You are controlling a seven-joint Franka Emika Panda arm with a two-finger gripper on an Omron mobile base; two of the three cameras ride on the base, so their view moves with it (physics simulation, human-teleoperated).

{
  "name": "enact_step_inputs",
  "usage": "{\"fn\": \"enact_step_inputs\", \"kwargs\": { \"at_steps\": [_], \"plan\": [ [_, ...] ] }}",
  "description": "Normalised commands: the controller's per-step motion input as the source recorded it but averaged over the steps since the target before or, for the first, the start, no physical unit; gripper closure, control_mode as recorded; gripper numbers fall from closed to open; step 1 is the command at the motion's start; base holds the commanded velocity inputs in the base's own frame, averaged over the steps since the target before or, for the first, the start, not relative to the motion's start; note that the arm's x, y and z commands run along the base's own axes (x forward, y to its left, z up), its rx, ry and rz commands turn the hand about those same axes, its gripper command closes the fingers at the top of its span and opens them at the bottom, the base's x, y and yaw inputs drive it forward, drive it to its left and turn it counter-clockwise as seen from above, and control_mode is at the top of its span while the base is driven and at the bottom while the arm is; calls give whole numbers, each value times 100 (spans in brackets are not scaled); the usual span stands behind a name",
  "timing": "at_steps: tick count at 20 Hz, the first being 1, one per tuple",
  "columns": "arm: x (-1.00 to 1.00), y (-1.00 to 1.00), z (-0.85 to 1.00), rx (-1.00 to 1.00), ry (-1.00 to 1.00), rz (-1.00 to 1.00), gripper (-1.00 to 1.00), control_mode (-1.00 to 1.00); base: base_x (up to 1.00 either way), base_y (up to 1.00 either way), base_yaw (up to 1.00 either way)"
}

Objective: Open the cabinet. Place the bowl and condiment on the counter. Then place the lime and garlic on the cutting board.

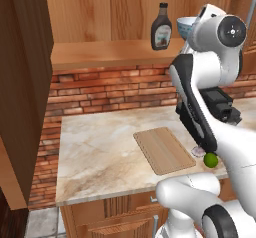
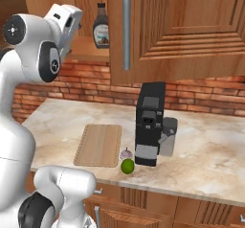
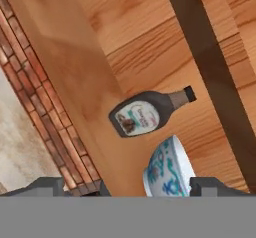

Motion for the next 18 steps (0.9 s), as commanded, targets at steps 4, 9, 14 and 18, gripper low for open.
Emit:
{"fn": "enact_step_inputs", "kwargs": {
  "at_steps": [4, 9, 14, 18],
  "plan": [
    [21, 0, -13, -19, 0, -14, -100, -100, 0, 0, 0],
    [7, -3, -10, -13, 0, -16, -100, -100, 0, 0, 0],
    [0, -20, -6, -6, 0, -16, -100, -100, 0, 0, 0],
    [0, -24, 0, -5, 0, -17, -100, -100, 0, 0, 0]
  ]
}}
